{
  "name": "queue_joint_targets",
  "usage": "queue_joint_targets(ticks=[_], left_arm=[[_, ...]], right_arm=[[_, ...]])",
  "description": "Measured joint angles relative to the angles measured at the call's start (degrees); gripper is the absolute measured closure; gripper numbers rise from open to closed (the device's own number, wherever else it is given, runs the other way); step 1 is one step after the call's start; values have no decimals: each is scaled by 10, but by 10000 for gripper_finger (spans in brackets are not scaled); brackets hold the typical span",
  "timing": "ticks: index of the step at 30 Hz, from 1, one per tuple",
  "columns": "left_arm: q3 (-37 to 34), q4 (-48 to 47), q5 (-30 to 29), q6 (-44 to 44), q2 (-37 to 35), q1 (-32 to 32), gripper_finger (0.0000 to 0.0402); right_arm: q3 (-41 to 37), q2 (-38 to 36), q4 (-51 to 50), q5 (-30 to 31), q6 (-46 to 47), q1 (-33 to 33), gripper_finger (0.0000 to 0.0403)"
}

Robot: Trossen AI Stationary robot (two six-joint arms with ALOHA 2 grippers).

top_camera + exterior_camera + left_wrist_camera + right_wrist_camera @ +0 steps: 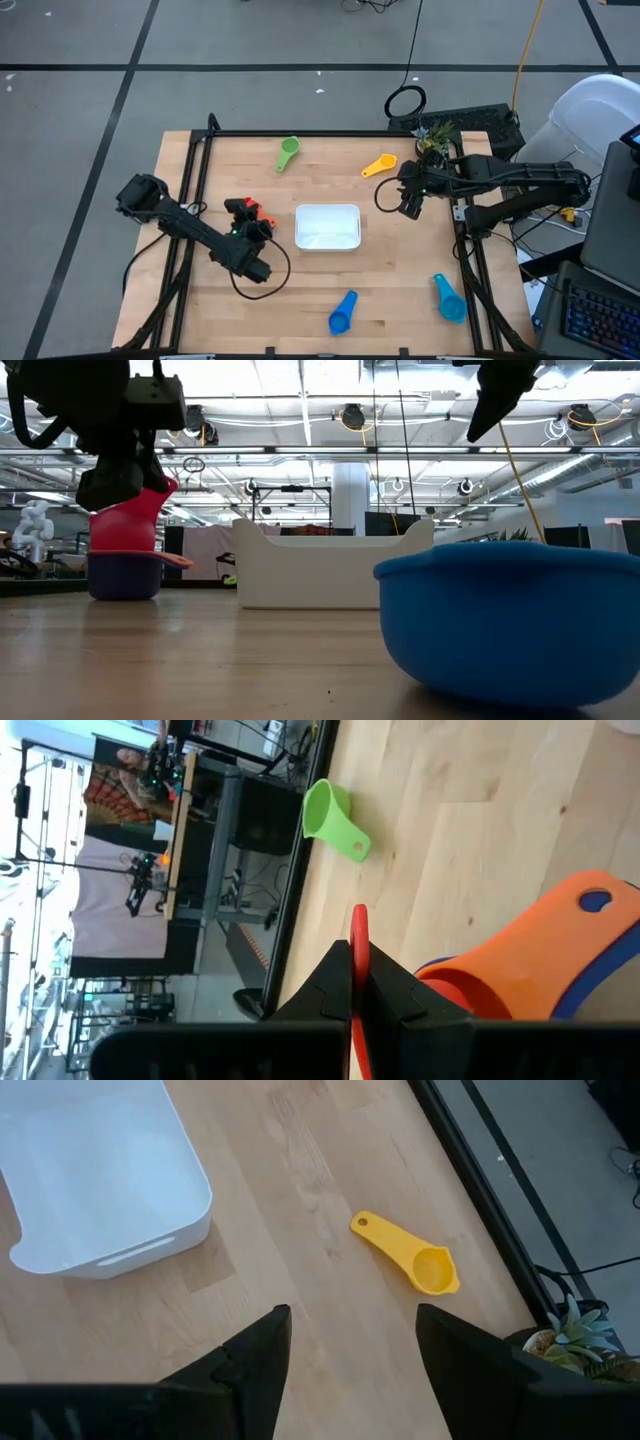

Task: Nest measuring cups in basket
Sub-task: Stack the red measuring cup on top of the stacked blue and orange measuring cup

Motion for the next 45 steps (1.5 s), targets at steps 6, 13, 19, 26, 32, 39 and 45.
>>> queue_joint_targets(ticks=[6,13,19,26,32,39,45], left_arm=[[0,-19,0,-1,0,1,398],[0,-42,-2,1,0,1,398],[0,-42,-30,27,0,1,398],[0,-43,-65,96,29,2,398],[-1,-57,-62,75,108,1,398],[-1,-59,-36,13,148,1,398],[-1,-53,-9,-24,147,1,372]], right_arm=[[0,0,0,-1,-1,0,195],[0,0,2,-2,-31,-3,195],[0,0,14,-3,-31,-13,195],[0,0,29,-5,-33,-16,195],[0,0,27,-34,-28,-16,195],[0,0,27,-35,-26,-16,195],[0,0,31,-35,-28,-16,195]])
